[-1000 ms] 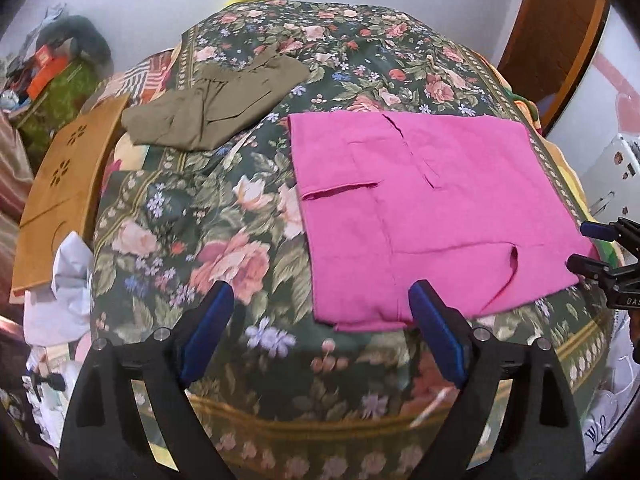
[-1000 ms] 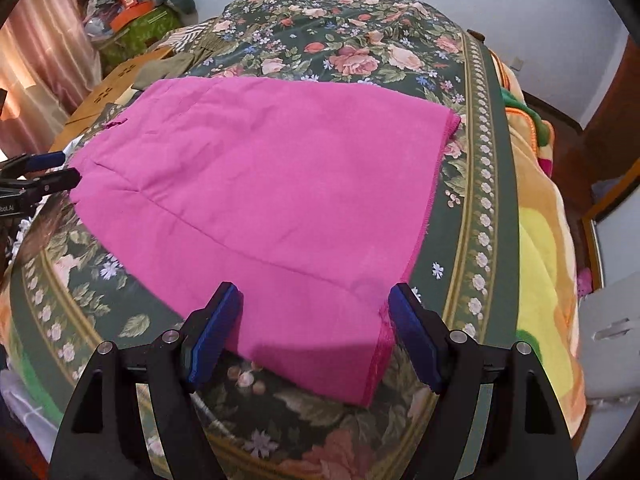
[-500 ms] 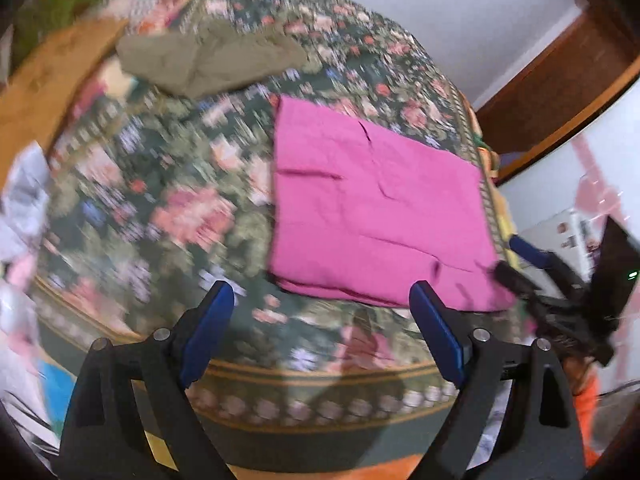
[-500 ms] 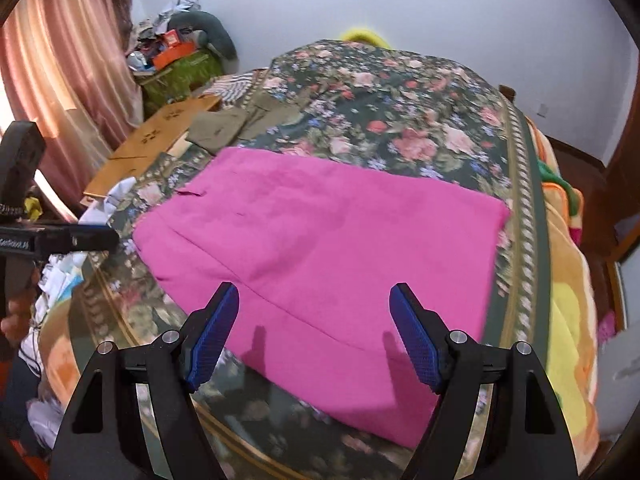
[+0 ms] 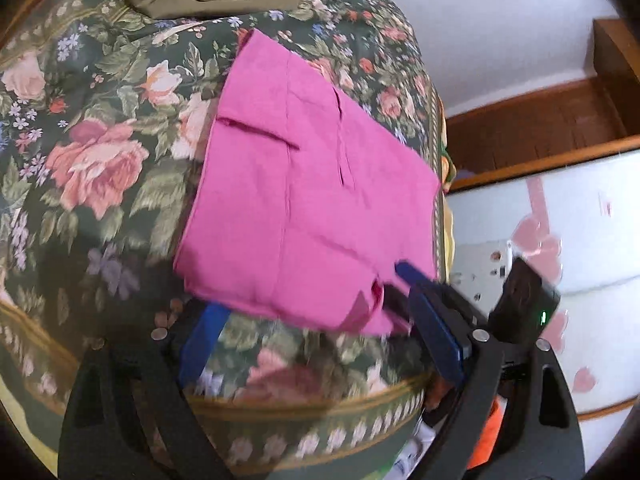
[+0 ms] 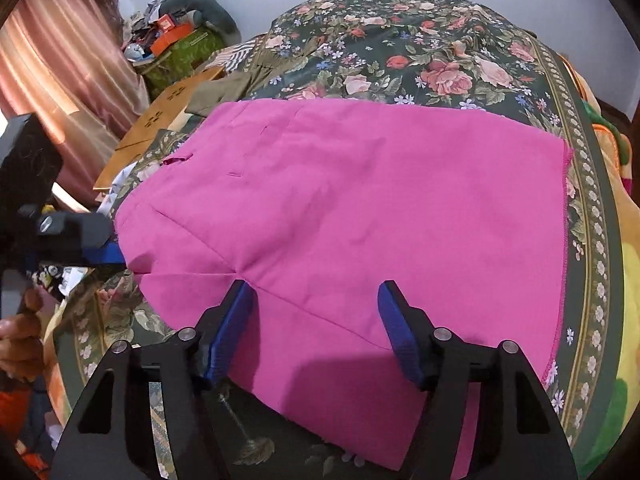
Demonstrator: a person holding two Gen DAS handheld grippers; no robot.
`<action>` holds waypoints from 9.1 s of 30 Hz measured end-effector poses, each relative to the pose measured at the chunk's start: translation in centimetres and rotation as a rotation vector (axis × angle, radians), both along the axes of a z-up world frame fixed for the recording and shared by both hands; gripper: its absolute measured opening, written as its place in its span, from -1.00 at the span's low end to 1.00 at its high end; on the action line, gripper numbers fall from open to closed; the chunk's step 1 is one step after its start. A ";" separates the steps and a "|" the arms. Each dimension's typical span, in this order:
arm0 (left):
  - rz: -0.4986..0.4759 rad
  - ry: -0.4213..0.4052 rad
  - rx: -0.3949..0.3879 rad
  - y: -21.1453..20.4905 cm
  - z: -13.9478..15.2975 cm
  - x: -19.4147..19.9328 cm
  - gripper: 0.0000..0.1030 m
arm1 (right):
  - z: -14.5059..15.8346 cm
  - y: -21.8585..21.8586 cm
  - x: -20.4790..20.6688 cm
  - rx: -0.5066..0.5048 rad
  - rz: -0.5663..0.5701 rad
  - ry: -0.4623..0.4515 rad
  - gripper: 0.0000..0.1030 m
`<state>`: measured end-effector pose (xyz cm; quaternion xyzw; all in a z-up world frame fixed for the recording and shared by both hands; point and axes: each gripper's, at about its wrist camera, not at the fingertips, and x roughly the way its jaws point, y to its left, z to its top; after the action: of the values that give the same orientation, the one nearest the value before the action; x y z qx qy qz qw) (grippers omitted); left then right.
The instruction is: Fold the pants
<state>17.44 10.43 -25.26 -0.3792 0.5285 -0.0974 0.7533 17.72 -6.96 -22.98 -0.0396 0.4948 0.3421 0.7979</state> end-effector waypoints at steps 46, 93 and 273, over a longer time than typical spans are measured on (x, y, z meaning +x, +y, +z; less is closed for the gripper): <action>-0.343 -0.423 0.831 -16.8 11.1 2.1 -0.65 | 3.6 -9.6 -3.3 0.025 -0.206 -0.126 0.11; -0.439 -0.106 0.807 -8.8 0.7 20.2 0.36 | 0.3 -8.7 -1.3 0.027 -0.243 -0.047 0.34; 0.128 -0.085 0.854 26.4 -2.4 16.8 -0.10 | 3.5 20.0 19.3 -0.153 0.036 -0.246 -0.27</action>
<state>34.28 36.80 -27.67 -0.0609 0.4652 0.1615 0.8682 36.98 13.09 -19.47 -0.1509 0.4172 0.3102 0.8408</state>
